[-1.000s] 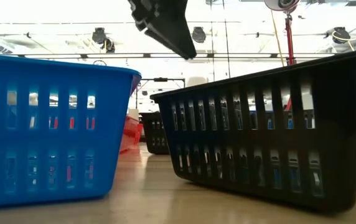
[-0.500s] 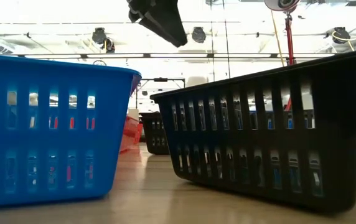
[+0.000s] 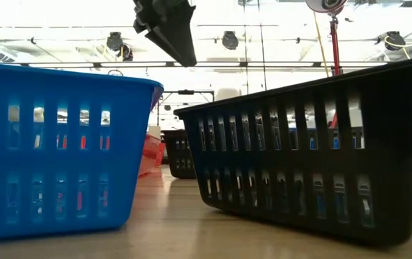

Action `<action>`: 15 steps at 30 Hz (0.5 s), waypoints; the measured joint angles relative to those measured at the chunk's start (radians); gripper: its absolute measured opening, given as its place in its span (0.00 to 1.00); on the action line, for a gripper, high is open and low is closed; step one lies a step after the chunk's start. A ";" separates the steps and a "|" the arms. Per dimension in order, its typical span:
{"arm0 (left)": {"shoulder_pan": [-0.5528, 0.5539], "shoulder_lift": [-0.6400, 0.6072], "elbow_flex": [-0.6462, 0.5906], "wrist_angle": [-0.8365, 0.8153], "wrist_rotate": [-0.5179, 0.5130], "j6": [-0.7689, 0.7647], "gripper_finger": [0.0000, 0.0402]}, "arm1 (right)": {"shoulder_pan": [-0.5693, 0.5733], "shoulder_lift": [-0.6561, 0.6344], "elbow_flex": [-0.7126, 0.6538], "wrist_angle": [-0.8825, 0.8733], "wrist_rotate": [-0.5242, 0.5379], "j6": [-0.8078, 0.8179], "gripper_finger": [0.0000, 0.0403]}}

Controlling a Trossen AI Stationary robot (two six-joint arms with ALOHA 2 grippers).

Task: Stack baskets by color
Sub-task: Stack the bottom red bin on the middle red bin

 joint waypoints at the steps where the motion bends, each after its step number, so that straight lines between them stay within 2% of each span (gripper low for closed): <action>1: -0.005 0.000 0.000 0.001 0.000 -0.002 0.29 | 0.000 0.003 0.000 0.000 -0.025 0.028 0.39; 11: -0.029 0.000 0.000 -0.014 0.004 -0.002 0.29 | 0.047 0.072 0.000 0.008 -0.153 0.114 0.39; 15: -0.038 0.000 0.000 -0.013 0.045 0.002 0.29 | 0.052 0.103 0.000 0.010 -0.221 0.124 0.39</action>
